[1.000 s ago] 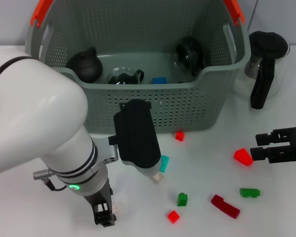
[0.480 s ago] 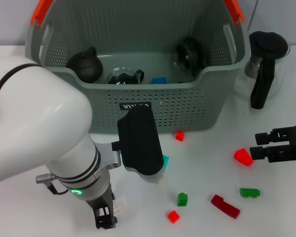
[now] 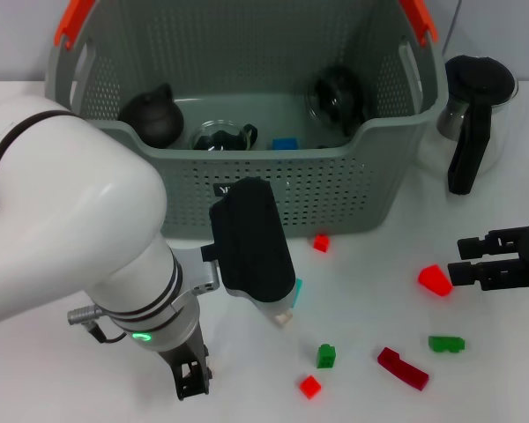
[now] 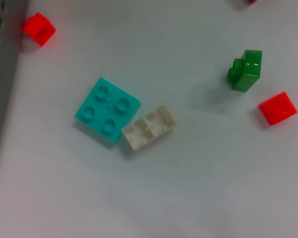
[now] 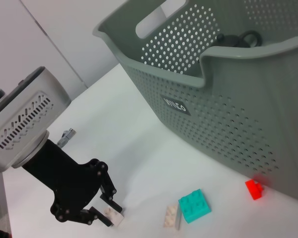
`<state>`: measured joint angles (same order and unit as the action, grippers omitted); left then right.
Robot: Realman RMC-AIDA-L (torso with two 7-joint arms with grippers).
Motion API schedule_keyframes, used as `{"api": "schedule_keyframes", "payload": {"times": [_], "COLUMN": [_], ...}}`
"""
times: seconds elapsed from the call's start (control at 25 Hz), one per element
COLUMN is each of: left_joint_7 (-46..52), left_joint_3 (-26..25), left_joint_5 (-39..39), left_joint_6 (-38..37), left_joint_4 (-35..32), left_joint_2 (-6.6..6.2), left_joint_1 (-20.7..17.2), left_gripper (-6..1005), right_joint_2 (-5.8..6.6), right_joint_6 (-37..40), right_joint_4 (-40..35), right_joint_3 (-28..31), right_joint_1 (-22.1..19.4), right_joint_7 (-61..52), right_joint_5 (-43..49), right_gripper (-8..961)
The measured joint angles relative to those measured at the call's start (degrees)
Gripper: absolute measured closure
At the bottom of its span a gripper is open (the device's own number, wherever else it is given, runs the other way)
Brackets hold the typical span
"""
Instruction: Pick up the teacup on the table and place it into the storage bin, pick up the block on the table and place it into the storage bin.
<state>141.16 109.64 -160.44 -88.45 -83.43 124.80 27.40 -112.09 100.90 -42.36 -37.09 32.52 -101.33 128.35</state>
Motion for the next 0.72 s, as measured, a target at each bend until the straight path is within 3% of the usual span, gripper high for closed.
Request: {"api": "schedule_keyframes", "payload": {"times": [0.2, 0.36, 0.44, 0.56, 0.72], "left_joint_7": [0.3, 2.1, 2.8, 2.6, 0.4], "left_joint_3": [-0.9, -7.1, -14.4, -26.6, -43.2], "left_joint_5": [0.7, 8.9, 18.4, 30.4, 35.6], "left_joint_6": [-0.9, -4.5, -6.5, -8.3, -7.0], "left_joint_4": [-3.5, -14.6, -20.6, -24.3, -21.6], "left_joint_2": [0.01, 0.0, -0.11, -0.48, -0.78], "left_joint_1": [-0.2, -0.6, 0.0, 2.6, 9.5], "left_gripper": [806, 809, 810, 798, 773], "right_joint_2": [0.04, 0.12, 0.13, 0.18, 0.22], "right_joint_6": [0.0, -0.3, -0.3, -0.2, -0.1], "right_joint_4": [0.0, 0.0, 0.0, 0.0, 0.0], "right_joint_3": [0.0, 0.0, 0.0, 0.0, 0.0], "right_joint_1": [0.0, 0.0, 0.0, 0.0, 0.0], "right_joint_7": [0.0, 0.1, 0.1, 0.1, 0.1], "right_joint_5": [0.0, 0.0, 0.0, 0.0, 0.2], "right_gripper": [269, 269, 269, 270, 270]}}
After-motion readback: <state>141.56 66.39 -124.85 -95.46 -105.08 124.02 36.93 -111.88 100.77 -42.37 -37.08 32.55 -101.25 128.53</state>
